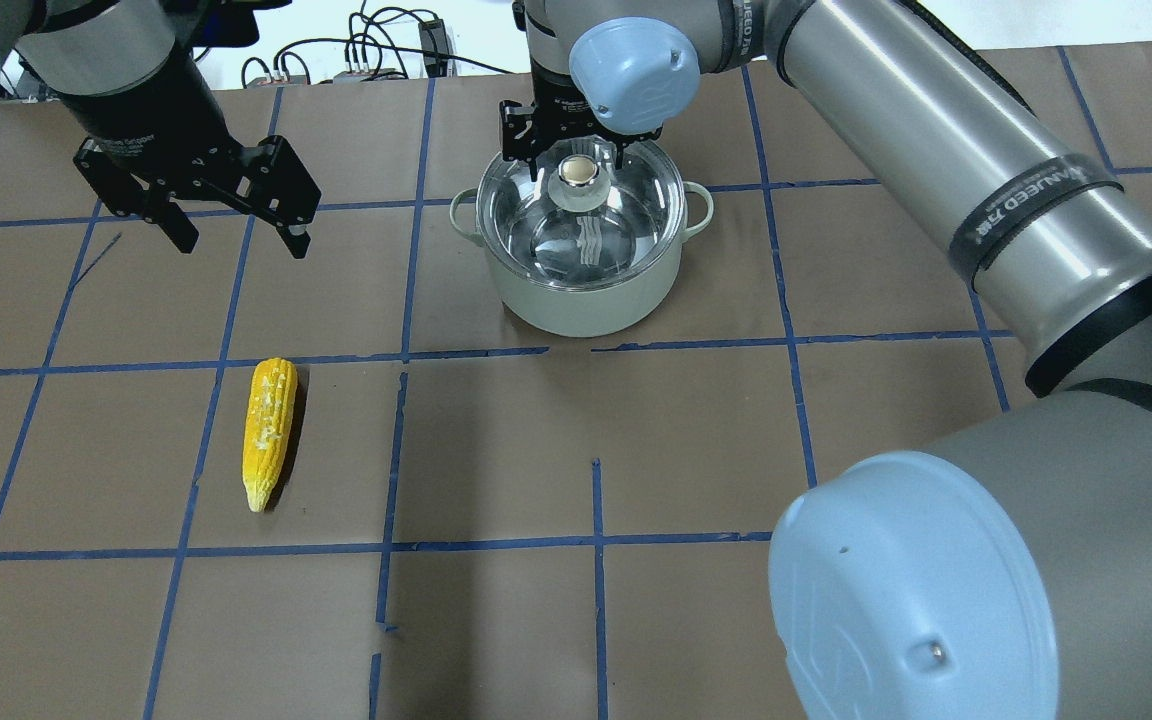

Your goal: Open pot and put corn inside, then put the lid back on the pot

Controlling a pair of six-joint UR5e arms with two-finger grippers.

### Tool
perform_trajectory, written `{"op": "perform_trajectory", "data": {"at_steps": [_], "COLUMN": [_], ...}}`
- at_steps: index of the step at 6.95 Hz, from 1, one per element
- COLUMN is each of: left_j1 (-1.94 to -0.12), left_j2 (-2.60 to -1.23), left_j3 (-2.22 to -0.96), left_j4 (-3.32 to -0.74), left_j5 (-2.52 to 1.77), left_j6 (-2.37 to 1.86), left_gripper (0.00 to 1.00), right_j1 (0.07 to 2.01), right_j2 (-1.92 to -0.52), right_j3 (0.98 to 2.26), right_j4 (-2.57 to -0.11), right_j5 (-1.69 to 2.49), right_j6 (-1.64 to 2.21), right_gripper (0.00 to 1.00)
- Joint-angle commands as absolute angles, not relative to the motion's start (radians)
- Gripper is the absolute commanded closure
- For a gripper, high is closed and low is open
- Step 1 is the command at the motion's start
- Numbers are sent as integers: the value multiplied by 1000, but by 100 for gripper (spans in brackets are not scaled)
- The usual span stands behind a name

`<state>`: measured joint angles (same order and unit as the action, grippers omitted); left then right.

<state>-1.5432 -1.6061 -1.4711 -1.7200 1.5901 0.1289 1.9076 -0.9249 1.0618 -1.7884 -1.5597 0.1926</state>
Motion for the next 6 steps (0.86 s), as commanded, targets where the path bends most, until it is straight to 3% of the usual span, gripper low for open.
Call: {"op": "perform_trajectory", "data": {"at_steps": [1,2,3,4,6], "left_j1": [-1543,-1543,-1543,-1539,-1540], "left_j2": [-1605,-1605,-1605,-1605,-1605], "left_j3": [-1471,-1471,-1471,-1471,-1471], "left_j4": [-1720,-1721,-1720,-1720,-1721], "left_j5": [1589,1591,1591,1589,1591], "left_j6": [129,129,129,132,130], "left_gripper": [0,0,0,0,0], "right_j1": [1907,1907,1907,1907,1907], "right_j2": [-922,-919,-919,-919,-919], "right_j3": [1060,1060,1057,1055,1057], "right_j4": [-1790,-1792,-1792,-1790,-1792], "right_j5": [-1563,-1563,-1563,-1565,-1565], "right_j6": [192,192,189,187,187], "right_gripper": [9,19,48,93,96]}}
